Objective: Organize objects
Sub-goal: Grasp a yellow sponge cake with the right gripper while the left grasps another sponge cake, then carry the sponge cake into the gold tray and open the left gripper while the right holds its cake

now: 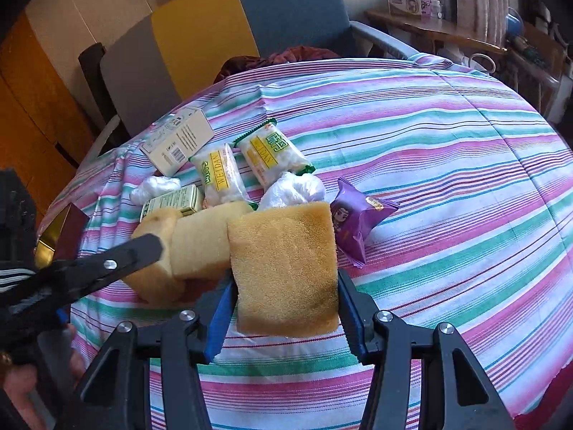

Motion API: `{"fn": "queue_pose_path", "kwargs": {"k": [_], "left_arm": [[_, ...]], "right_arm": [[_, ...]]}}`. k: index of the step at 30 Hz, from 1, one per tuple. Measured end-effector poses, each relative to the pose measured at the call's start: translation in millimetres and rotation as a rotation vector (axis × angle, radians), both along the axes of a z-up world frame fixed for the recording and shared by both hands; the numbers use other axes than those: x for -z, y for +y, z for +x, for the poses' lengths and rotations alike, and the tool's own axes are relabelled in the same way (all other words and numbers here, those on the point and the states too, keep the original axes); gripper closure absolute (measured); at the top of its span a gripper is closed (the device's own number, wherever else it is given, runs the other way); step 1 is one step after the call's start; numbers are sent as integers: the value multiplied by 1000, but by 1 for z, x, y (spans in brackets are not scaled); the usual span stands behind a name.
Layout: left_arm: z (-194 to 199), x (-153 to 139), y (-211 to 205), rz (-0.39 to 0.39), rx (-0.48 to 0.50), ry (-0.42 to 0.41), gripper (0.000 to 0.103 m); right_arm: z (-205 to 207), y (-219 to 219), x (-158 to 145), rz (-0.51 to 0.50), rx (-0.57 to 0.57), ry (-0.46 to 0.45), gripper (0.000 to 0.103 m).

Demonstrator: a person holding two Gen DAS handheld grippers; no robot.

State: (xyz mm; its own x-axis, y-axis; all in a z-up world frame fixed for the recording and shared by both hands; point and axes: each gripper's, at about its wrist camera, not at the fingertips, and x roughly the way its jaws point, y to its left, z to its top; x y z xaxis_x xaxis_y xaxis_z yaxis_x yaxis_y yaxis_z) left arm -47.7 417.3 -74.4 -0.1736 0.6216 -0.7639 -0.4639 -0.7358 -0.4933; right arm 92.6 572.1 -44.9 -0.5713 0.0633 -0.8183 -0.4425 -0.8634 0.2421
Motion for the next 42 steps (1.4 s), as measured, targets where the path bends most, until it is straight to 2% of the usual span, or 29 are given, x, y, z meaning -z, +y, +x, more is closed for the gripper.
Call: {"fn": "queue_pose_path", "kwargs": {"k": [3,6,10,26,42], "left_arm": [[1,6,-3,-7,9,16,25],[2,13,-11,2,6,20,40],[9,14,-19,25,35,42,47],[24,0,-60,54,35,84,49],[49,-37,-104,86,53,188,49]], "right_arm": [[-1,-1,0,3,-6,-2,49],[-1,-1,-1,8,-5,2,49],[-1,0,0,11,-1,3,49],[2,4,-3,-8,8,33,49],[-2,-9,-7,78,-33,23,49]]}}
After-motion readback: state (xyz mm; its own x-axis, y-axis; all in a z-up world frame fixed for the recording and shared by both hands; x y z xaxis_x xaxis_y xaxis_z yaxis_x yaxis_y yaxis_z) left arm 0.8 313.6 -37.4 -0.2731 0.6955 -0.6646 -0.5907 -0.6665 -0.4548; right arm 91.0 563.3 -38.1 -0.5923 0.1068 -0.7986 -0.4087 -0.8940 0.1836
